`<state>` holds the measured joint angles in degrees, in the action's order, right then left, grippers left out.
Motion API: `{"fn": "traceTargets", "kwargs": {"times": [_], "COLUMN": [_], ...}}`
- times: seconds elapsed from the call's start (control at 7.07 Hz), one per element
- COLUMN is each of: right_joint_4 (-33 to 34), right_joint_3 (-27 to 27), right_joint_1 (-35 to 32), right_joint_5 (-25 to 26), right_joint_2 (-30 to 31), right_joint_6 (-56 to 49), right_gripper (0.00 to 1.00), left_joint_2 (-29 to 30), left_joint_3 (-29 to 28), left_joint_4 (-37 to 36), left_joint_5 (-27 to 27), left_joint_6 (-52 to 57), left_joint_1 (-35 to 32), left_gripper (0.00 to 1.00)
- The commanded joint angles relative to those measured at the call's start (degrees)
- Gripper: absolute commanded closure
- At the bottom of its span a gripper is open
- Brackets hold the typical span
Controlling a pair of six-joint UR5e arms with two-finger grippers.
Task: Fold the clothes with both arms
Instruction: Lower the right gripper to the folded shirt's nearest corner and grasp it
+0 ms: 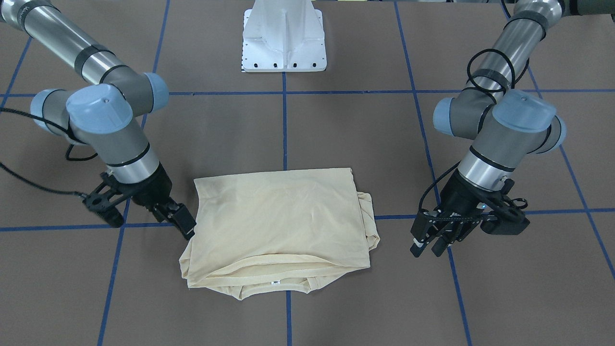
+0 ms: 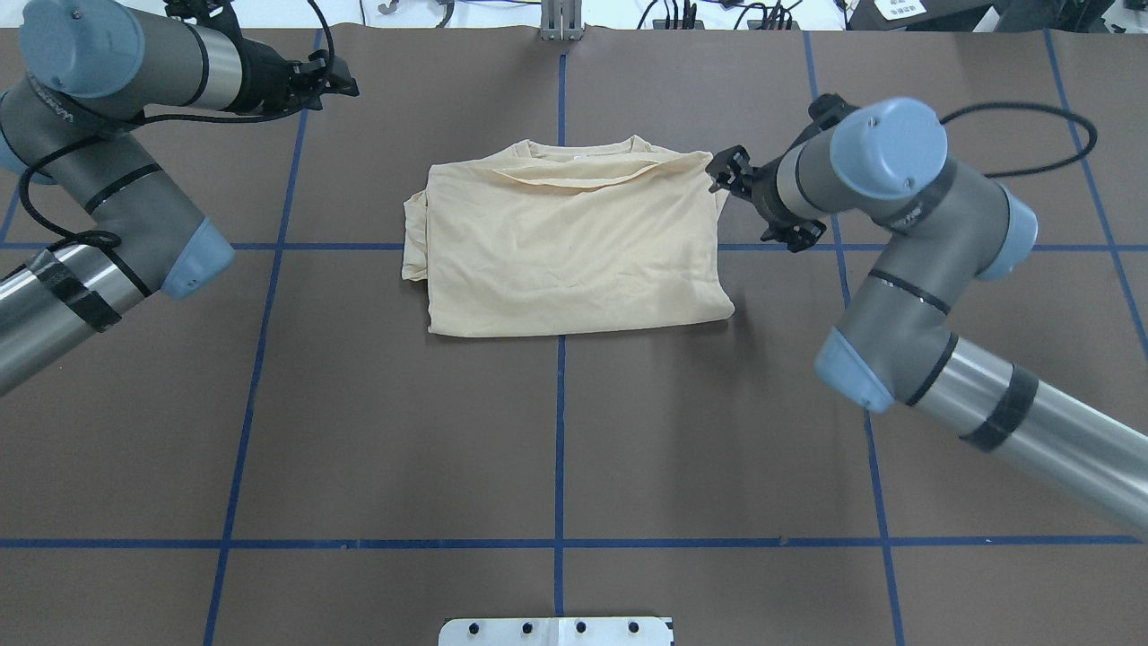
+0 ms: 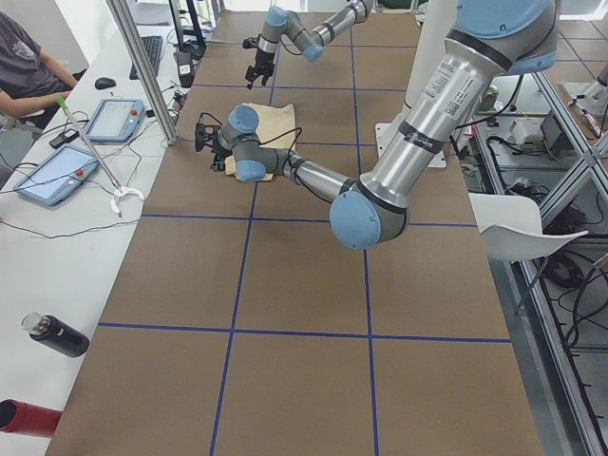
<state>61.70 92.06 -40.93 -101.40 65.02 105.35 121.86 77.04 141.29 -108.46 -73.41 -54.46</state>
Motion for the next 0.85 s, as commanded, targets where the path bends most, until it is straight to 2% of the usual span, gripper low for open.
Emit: {"fn": "traceTargets", "kwargs": {"times": [0.0, 0.14, 0.42, 0.57, 0.71], "right_joint_4": [-2.8, -2.7, -2.6, -2.7, -2.6], "right_joint_3": [3.9, 4.1, 3.7, 3.5, 3.4], "right_joint_1": [6.5, 7.5, 8.2, 8.3, 8.4], "right_joint_5": [6.3, 6.7, 7.3, 7.4, 7.3], "right_joint_2": [4.1, 4.1, 4.6, 5.3, 5.2], "right_joint_6": [7.0, 7.2, 7.1, 7.1, 7.1], "right_gripper": [0.02, 0.03, 0.13, 0.15, 0.30], "left_joint_2": [-1.1, -1.4, -1.4, -1.4, -1.4], "left_joint_3": [0.9, 1.1, 0.9, 0.8, 0.8], "left_joint_4": [-0.1, 0.0, -0.1, 0.0, -0.1], "left_joint_5": [0.2, 0.3, 0.3, 0.3, 0.3], "left_joint_6": [1.1, 1.1, 1.1, 1.0, 1.0], "left_joint_1": [-0.3, -0.4, -0.3, -0.3, -0.2], "left_gripper": [0.38, 0.38, 0.38, 0.38, 0.38]}}
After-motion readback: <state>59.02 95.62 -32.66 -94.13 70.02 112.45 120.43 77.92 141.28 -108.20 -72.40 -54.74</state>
